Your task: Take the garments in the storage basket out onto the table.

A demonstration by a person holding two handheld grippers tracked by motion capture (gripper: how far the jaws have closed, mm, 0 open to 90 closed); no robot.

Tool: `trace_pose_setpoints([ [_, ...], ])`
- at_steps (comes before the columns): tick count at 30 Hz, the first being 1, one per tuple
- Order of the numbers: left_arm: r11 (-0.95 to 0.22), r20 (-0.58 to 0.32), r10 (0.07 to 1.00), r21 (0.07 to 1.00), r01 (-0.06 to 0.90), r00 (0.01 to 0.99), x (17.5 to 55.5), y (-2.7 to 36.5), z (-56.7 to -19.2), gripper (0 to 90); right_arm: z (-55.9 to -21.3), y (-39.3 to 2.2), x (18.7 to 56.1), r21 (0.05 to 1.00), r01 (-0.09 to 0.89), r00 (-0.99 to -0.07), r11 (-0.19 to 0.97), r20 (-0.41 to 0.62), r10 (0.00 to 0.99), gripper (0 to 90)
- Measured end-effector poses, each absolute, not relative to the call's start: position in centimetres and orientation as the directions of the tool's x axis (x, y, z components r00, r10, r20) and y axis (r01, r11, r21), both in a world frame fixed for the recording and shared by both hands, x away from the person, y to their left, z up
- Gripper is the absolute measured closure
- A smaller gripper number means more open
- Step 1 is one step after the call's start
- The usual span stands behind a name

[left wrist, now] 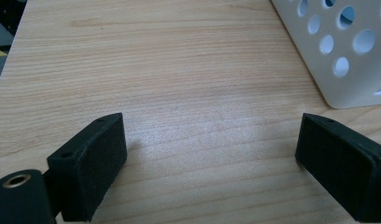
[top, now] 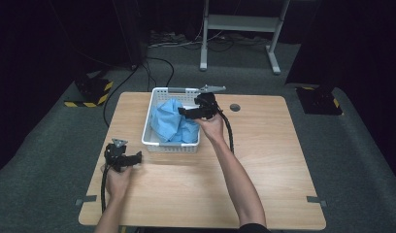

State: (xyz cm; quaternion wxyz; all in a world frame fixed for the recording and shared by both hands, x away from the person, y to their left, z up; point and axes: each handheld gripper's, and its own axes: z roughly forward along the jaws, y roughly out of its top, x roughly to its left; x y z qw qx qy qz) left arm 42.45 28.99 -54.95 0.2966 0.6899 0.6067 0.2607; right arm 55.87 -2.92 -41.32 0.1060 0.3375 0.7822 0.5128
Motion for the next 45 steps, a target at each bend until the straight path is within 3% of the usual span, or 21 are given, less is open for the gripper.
trace_pose_setpoints([
  [19, -0.088, -0.001, 0.992, 0.725, 0.683, 0.128, 42.5, 29.0, -54.9, 8.8, -43.8, 0.0, 56.2, 0.824, 0.442, -0.776, 0.356, 0.152, 0.612, 12.4],
  [25, -0.087, -0.003, 0.992, 0.725, 0.683, 0.129, 42.5, 29.0, -54.9, 8.9, -44.5, 0.4, 56.2, 0.817, 0.425, -0.783, 0.390, 0.116, 0.611, 24.3],
  [28, -0.087, -0.003, 0.992, 0.725, 0.683, 0.130, 42.5, 29.0, -54.9, 8.9, -44.4, 0.4, 56.1, 0.822, 0.411, -0.779, 0.394, 0.093, 0.620, 35.2],
  [32, -0.087, -0.003, 0.992, 0.725, 0.683, 0.130, 42.5, 29.0, -54.9, 8.9, -44.1, 0.8, 55.7, 0.824, 0.378, -0.778, 0.422, 0.036, 0.627, 52.9],
  [36, -0.087, -0.003, 0.992, 0.725, 0.683, 0.130, 42.5, 29.0, -54.9, 8.9, -44.6, 1.0, 55.9, 0.807, 0.410, -0.780, 0.425, 0.068, 0.623, 74.8],
  [40, -0.088, -0.003, 0.991, 0.725, 0.683, 0.130, 42.5, 29.0, -54.9, 8.9, -44.8, 1.1, 55.8, 0.797, 0.421, -0.781, 0.434, 0.074, 0.620, 82.3],
  [45, -0.087, -0.003, 0.991, 0.725, 0.683, 0.130, 42.4, 29.0, -54.9, 8.9, -44.9, 0.7, 55.9, 0.800, 0.438, -0.776, 0.410, 0.106, 0.622, 84.8],
])
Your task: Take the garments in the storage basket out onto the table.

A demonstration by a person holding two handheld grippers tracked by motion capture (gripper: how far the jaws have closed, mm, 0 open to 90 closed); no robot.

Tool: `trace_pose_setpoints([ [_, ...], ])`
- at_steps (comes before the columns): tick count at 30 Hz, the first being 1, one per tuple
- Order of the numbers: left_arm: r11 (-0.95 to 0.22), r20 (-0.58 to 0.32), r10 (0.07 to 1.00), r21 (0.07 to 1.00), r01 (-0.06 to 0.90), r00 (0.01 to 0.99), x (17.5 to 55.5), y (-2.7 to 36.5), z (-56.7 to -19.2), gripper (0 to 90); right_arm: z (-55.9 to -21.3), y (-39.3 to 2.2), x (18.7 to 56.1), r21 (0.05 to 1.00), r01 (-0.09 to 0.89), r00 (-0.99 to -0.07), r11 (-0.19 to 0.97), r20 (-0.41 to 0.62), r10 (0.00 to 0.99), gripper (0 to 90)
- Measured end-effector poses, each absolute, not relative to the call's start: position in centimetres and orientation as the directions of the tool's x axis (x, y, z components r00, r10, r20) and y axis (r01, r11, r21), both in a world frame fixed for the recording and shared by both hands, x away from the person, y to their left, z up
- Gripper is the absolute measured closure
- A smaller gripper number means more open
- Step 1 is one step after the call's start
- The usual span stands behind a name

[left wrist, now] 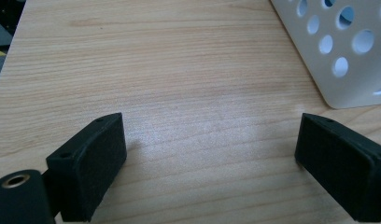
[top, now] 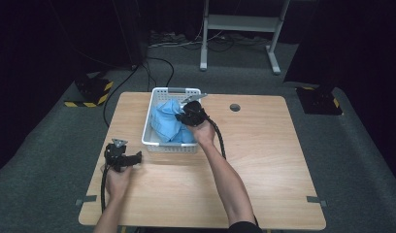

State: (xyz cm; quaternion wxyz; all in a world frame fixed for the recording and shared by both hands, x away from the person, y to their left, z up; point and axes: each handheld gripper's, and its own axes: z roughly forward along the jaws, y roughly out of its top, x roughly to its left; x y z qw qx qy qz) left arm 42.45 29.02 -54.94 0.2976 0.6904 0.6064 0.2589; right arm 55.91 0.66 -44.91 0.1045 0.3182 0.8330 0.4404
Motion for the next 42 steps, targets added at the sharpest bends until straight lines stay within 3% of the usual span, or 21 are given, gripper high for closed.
trace_pose_setpoints([
  [10, -0.087, -0.003, 0.991, 0.725, 0.683, 0.130, 42.5, 29.0, -54.9, 9.0, -43.9, 0.4, 55.6, 0.818, 0.435, -0.769, 0.377, 0.119, 0.628, 85.9],
  [16, -0.087, -0.004, 0.992, 0.726, 0.682, 0.130, 42.5, 29.0, -55.0, 9.0, -43.0, -0.2, 55.5, 0.837, 0.453, -0.755, 0.307, 0.177, 0.632, 86.2],
  [42, -0.088, -0.003, 0.991, 0.725, 0.683, 0.131, 42.5, 29.0, -54.9, 9.0, -37.5, -2.2, 54.6, 0.897, 0.399, -0.803, 0.188, 0.244, 0.544, 87.2],
])
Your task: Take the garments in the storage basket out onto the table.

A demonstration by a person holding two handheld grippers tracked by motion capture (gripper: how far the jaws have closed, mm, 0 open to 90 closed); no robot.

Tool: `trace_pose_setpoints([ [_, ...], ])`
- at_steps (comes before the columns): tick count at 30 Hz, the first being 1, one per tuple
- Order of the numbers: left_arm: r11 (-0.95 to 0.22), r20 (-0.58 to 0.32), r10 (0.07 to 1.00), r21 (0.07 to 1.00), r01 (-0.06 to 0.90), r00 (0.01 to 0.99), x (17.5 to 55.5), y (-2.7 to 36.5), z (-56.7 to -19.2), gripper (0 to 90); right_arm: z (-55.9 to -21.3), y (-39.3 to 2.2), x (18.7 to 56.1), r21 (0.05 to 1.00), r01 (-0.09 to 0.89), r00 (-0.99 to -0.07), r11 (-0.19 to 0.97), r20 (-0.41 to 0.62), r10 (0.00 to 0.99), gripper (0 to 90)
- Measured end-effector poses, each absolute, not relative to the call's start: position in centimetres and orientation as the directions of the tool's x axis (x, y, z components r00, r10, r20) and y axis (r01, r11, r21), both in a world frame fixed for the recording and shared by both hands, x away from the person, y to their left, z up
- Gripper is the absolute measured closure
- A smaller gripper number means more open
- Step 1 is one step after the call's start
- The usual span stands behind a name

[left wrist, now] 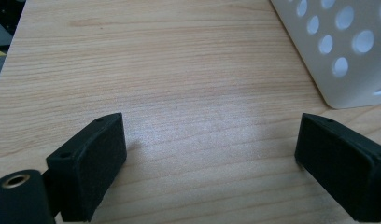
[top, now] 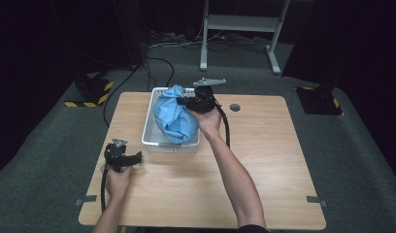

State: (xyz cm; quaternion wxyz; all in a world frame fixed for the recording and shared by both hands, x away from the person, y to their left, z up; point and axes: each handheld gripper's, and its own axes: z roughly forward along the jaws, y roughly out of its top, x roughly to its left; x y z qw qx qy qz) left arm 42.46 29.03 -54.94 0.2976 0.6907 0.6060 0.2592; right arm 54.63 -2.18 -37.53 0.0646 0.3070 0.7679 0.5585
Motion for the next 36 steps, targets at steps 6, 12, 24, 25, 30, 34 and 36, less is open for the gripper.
trace_pose_setpoints([
  [6, -0.088, -0.003, 0.991, 0.725, 0.683, 0.131, 42.5, 29.0, -54.9, 8.9, -37.1, -2.7, 54.7, 0.898, 0.406, -0.799, 0.172, 0.257, 0.543, 87.2],
  [12, -0.088, -0.003, 0.991, 0.725, 0.683, 0.131, 42.5, 29.0, -54.9, 9.0, -35.6, -2.6, 54.4, 0.907, 0.385, -0.810, 0.173, 0.242, 0.534, 87.2],
  [24, -0.087, -0.005, 0.991, 0.725, 0.683, 0.132, 42.5, 29.0, -54.9, 9.0, -34.0, -3.2, 53.9, 0.922, 0.350, -0.824, 0.164, 0.220, 0.522, 87.2],
  [25, -0.087, -0.005, 0.991, 0.725, 0.683, 0.132, 42.5, 29.1, -54.9, 9.0, -33.9, -3.3, 53.8, 0.924, 0.346, -0.825, 0.166, 0.215, 0.523, 87.2],
  [30, -0.087, -0.005, 0.991, 0.726, 0.682, 0.132, 42.5, 29.1, -54.9, 9.0, -33.3, -3.6, 53.6, 0.929, 0.328, -0.825, 0.169, 0.195, 0.530, 87.1],
  [34, -0.087, -0.005, 0.991, 0.725, 0.683, 0.132, 42.5, 29.0, -54.9, 9.0, -32.8, -4.3, 53.5, 0.936, 0.314, -0.824, 0.163, 0.183, 0.537, 87.2],
  [36, -0.087, -0.005, 0.991, 0.726, 0.683, 0.132, 42.5, 29.0, -54.9, 9.0, -32.5, -4.7, 53.4, 0.938, 0.305, -0.822, 0.164, 0.172, 0.542, 87.1],
])
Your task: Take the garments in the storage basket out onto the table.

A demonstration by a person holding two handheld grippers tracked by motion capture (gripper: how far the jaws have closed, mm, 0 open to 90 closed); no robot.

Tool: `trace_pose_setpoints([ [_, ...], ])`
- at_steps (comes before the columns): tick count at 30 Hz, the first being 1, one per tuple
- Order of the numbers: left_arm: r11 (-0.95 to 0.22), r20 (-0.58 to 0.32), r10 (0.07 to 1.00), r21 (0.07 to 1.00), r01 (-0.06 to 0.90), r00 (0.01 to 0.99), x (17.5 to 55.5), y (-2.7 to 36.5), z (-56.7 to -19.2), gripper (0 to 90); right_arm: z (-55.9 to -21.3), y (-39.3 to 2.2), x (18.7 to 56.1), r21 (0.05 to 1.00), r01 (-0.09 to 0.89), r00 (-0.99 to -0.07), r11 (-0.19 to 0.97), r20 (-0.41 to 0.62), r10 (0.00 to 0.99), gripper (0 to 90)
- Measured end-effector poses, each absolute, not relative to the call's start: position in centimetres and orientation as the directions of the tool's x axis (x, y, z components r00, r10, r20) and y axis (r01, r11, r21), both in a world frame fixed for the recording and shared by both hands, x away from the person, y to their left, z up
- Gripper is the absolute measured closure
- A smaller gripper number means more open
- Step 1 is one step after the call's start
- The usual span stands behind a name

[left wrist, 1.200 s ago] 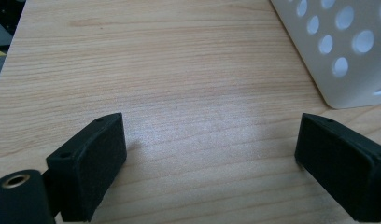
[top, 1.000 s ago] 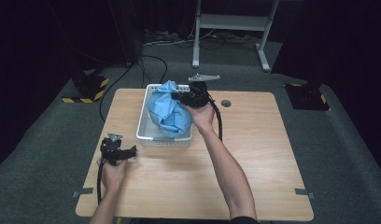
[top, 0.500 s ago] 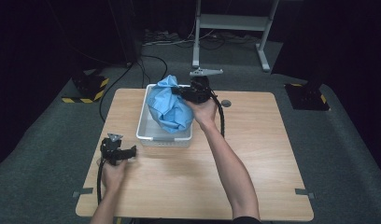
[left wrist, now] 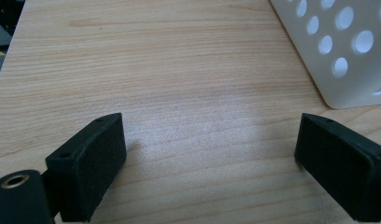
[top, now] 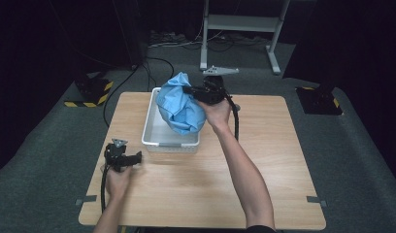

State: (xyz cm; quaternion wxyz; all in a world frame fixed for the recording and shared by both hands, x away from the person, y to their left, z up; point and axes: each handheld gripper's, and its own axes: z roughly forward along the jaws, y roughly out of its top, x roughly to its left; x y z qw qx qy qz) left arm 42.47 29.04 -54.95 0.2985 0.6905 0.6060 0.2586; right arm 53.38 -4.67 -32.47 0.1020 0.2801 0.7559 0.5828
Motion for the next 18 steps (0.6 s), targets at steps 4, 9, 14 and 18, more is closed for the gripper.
trace_pose_setpoints([
  [4, -0.088, -0.005, 0.991, 0.725, 0.683, 0.132, 42.5, 29.0, -54.9, 9.0, -32.0, -5.4, 53.2, 0.944, 0.291, -0.821, 0.156, 0.163, 0.547, 87.1],
  [9, -0.088, -0.004, 0.991, 0.725, 0.683, 0.132, 42.5, 29.0, -54.9, 9.0, -31.1, -6.7, 52.6, 0.953, 0.260, -0.817, 0.155, 0.132, 0.561, 87.1],
  [14, -0.088, -0.004, 0.991, 0.725, 0.683, 0.132, 42.5, 29.0, -54.9, 8.9, -30.6, -7.8, 52.3, 0.958, 0.245, -0.814, 0.151, 0.118, 0.569, 87.1],
  [18, -0.088, -0.004, 0.991, 0.725, 0.683, 0.132, 42.5, 29.0, -54.9, 8.9, -30.5, -8.3, 52.2, 0.958, 0.244, -0.812, 0.148, 0.119, 0.572, 87.1],
])
